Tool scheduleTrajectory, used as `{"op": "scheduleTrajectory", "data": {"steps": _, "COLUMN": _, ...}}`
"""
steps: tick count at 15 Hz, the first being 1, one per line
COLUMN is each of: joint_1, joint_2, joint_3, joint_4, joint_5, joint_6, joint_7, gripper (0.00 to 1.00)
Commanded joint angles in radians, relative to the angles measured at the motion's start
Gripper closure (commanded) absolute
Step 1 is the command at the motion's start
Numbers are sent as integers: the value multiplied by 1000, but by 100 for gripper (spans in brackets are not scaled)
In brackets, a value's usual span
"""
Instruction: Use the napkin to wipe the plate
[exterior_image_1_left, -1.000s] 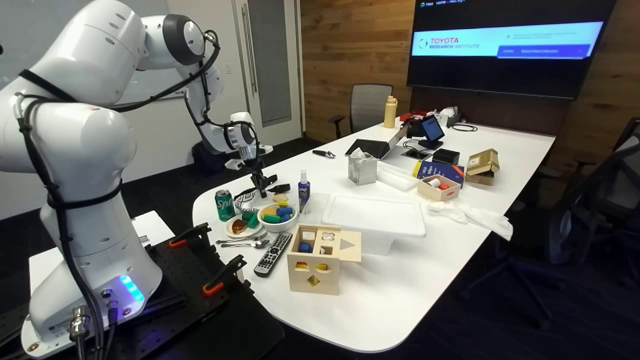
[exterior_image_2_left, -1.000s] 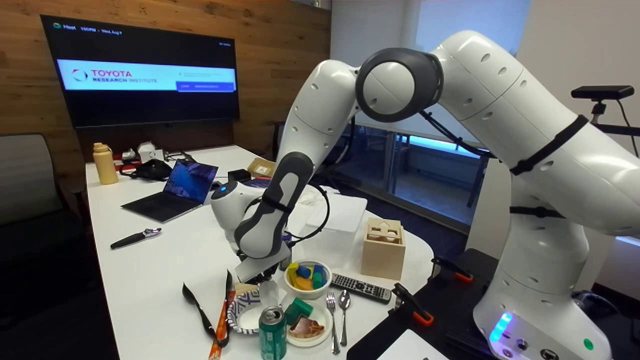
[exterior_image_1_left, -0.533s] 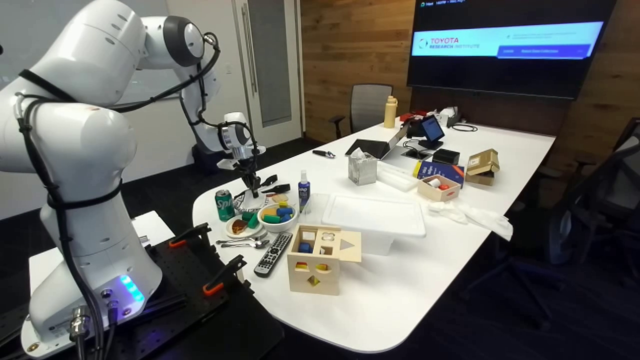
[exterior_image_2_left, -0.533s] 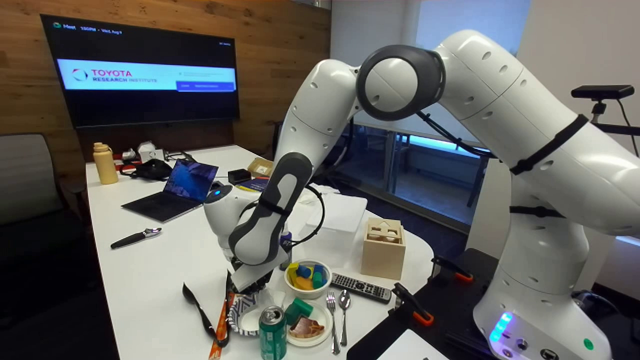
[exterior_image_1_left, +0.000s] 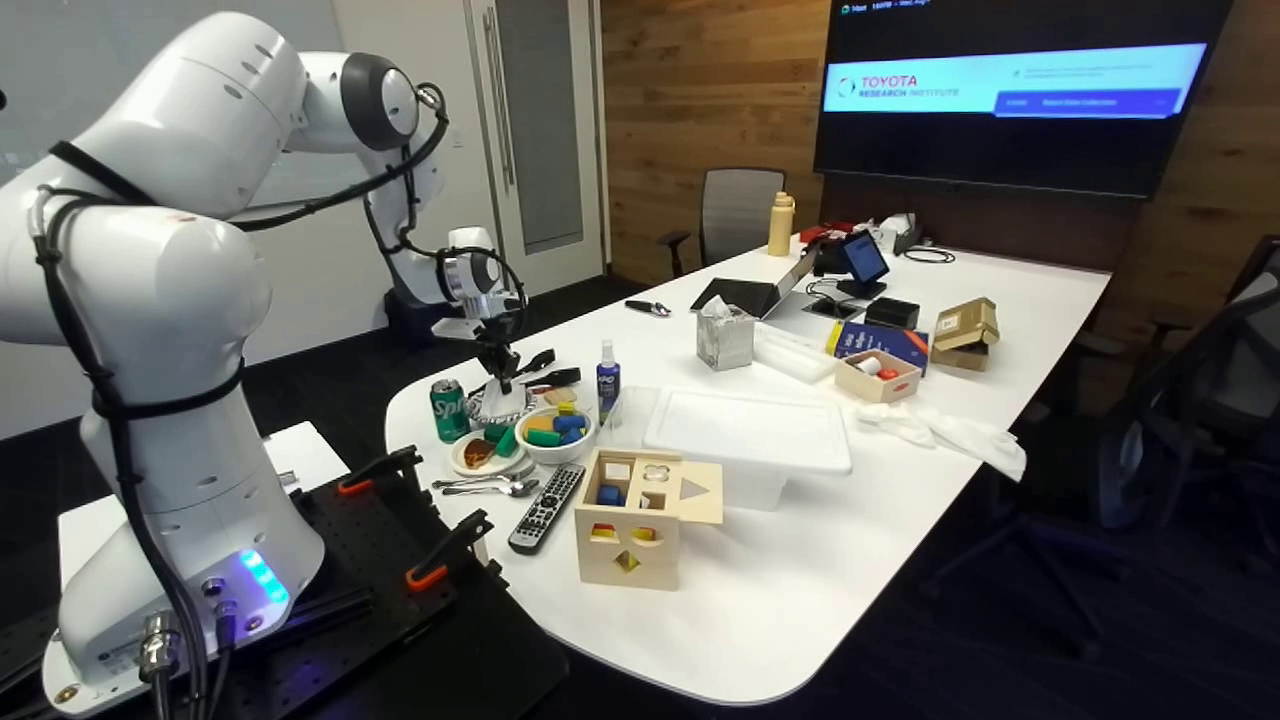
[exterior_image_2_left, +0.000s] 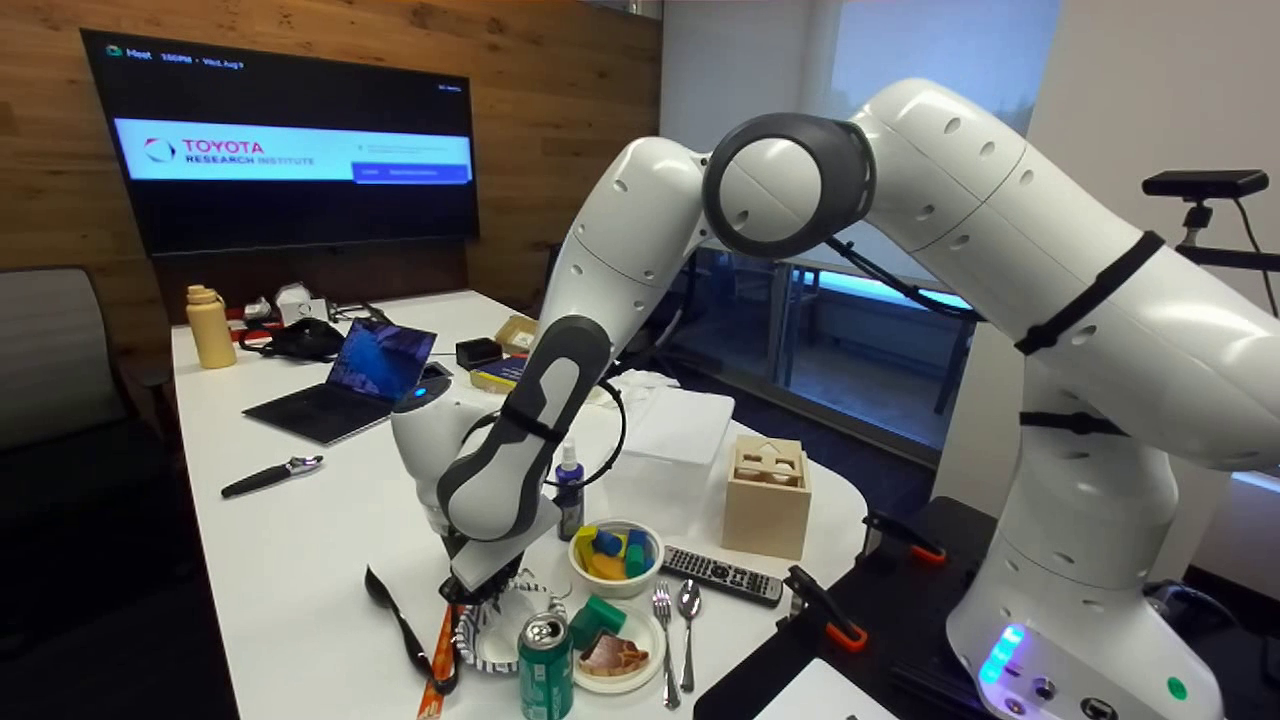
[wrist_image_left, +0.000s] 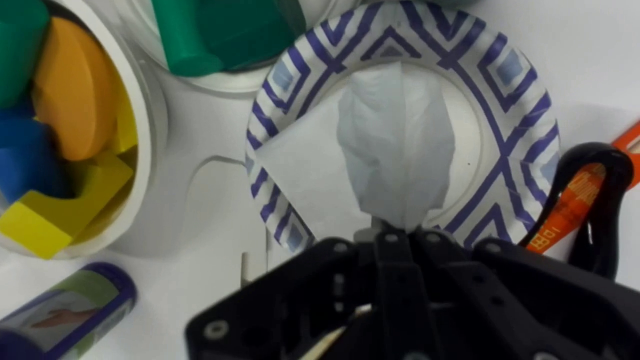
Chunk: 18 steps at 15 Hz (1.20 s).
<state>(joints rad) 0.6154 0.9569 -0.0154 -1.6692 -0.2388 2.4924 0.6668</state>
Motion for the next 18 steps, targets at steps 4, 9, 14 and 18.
{"op": "scheduleTrajectory", "data": {"steps": 4, "joint_1": -69, "joint_2": 103, "joint_3": 95, "joint_4": 153, "joint_5": 80, "joint_6": -7, "joint_7": -243, "gripper": 100}}
{"op": "scheduleTrajectory", "data": {"steps": 9, "joint_1": -33, "joint_2": 124, "joint_3": 70, "joint_4": 208, "joint_5": 93, "joint_6": -47, "joint_7": -239, "gripper": 100}}
{"op": "scheduleTrajectory", "data": {"steps": 14, "joint_1": 52, "joint_2": 98, "joint_3": -42, "joint_4": 192, "joint_5": 62, "joint_6": -107, "joint_7": -97, "gripper": 100}}
{"op": "scheduleTrajectory", "data": {"steps": 18, "joint_1": 82, "joint_2": 141, "joint_3": -105, "joint_4": 231, "joint_5": 47, "joint_6": -173, "joint_7": -29, "gripper": 100}}
